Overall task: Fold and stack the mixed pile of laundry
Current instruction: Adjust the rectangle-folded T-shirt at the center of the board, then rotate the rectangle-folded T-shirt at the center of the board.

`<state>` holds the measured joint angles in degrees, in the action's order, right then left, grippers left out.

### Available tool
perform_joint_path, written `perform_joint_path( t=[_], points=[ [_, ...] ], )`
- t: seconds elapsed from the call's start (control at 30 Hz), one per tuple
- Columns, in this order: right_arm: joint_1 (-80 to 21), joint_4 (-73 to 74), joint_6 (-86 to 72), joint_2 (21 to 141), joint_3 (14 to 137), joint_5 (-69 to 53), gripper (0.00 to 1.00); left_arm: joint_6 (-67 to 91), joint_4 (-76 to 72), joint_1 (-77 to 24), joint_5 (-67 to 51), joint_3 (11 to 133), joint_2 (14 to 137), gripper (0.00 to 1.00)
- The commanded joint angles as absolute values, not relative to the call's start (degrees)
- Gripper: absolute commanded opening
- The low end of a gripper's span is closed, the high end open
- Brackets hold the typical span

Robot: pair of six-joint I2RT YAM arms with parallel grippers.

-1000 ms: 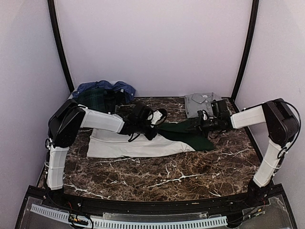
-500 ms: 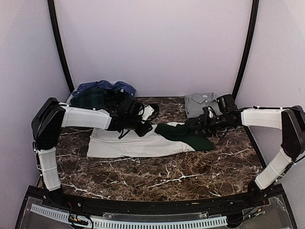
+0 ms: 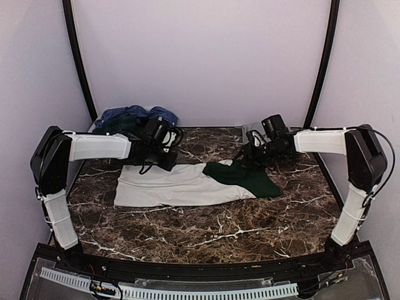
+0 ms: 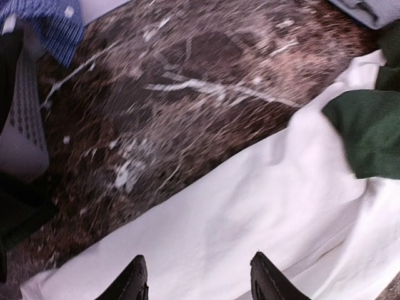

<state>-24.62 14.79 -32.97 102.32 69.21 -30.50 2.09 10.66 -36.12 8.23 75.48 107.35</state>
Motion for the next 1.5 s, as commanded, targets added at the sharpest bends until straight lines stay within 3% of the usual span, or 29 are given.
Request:
perform_joint_path(
  t=[0.0, 0.1, 0.27, 0.43, 0.67, 0.8, 0.93, 1.23, 1.47],
  points=[
    [-27.2, 15.7, -29.5, 107.5, 71.4, -26.5, 0.47, 9.3, 20.3, -33.9, 11.9, 71.8, 107.3, 0.54],
    [-28.3, 15.9, -28.9, 110.8, 71.1, -25.0, 0.47, 12.8, 23.4, -33.0, 12.6, 69.9, 108.3, 0.52],
    [-31.9, 16.8, -27.8, 112.7, 69.9, -21.5, 0.47, 19.5, 27.8, -32.3, 12.2, 63.7, 108.2, 0.40],
    [-36.5, 19.8, -26.7, 112.4, 70.4, -17.5, 0.47, 27.9, 28.3, -33.3, 7.0, 51.4, 97.0, 0.32],
    [-38.3, 22.7, -23.2, 113.4, 73.8, -14.9, 0.47, 34.6, 30.9, -35.8, -0.5, 40.4, 79.4, 0.32],
    [-38.4, 26.8, -17.7, 121.5, 88.9, -15.5, 0.48, 36.6, 32.9, -37.2, -3.6, 41.3, 75.9, 0.34],
    [-38.4, 32.5, -15.7, 123.0, 99.6, -19.3, 0.48, 35.4, 34.4, -38.1, -1.7, 44.6, 72.5, 0.44],
    [-38.9, 28.8, -21.8, 101.6, 75.9, -20.0, 0.51, 29.1, 33.5, -37.1, 6.2, 53.7, 83.0, 0.51],
    [-39.0, 26.5, -27.3, 99.5, 64.9, -19.0, 0.47, 26.3, 31.4, -36.1, 7.2, 57.3, 93.7, 0.50]
  ],
)
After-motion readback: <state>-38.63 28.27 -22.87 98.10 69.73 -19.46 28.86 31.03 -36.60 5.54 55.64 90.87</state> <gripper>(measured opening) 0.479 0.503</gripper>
